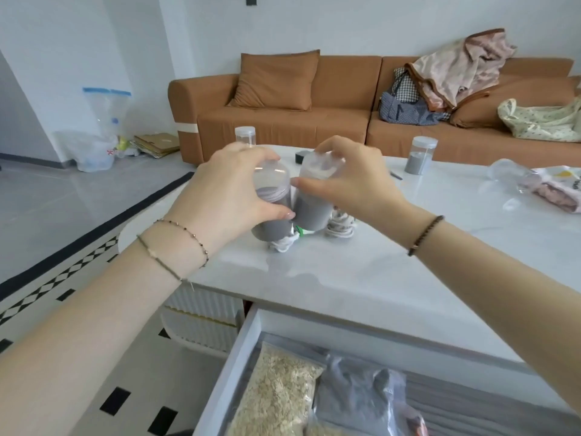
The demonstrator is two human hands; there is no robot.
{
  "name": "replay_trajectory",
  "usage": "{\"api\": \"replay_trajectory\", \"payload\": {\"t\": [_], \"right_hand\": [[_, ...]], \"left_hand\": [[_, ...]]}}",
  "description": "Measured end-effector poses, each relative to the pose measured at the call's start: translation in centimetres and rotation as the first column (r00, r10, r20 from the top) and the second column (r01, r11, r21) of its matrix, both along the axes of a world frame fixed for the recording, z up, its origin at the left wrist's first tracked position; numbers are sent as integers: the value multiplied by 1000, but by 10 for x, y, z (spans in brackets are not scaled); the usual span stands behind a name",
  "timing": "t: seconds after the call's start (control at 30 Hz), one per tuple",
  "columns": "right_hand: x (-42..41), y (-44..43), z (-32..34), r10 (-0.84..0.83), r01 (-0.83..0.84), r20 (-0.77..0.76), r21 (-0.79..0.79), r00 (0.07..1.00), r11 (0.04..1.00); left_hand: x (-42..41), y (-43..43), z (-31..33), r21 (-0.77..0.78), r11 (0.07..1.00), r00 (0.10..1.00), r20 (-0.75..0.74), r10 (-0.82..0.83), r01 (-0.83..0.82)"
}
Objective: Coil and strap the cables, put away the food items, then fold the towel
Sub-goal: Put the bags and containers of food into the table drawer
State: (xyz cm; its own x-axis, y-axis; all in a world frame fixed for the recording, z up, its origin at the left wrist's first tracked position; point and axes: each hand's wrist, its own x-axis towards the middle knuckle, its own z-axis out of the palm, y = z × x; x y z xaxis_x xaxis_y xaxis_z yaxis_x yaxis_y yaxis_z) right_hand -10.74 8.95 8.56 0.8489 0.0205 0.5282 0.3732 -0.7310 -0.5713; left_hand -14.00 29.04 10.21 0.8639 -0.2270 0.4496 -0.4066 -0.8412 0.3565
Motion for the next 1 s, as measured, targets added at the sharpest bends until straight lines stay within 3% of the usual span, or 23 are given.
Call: {"api": "replay_trajectory", "payload": {"t": [0.17,0.33,0.5,0.73,1.0], "right_hand": [[-99,-64,-9,46,-50,-139,-25,989,998],[-194,-123,-46,86,-120,-289,-102,954,988],[-249,-152,-70,43,-156,-380,-274,924,949],[-267,-181,-126,6,-243,-626,-294,779,924],[-272,-173,-150,0,-331,-728,-311,685,891]], "left_hand": [[-57,-52,-9,98,963,963,-127,-237,250],[-100,-103,-68,67,827,764,-432,-480,558],[-121,-141,-125,-46,774,622,-566,-541,632],[-139,-168,-166,143,691,611,-614,-499,708],[-142,-158,-188,60,647,497,-695,-519,760]]}}
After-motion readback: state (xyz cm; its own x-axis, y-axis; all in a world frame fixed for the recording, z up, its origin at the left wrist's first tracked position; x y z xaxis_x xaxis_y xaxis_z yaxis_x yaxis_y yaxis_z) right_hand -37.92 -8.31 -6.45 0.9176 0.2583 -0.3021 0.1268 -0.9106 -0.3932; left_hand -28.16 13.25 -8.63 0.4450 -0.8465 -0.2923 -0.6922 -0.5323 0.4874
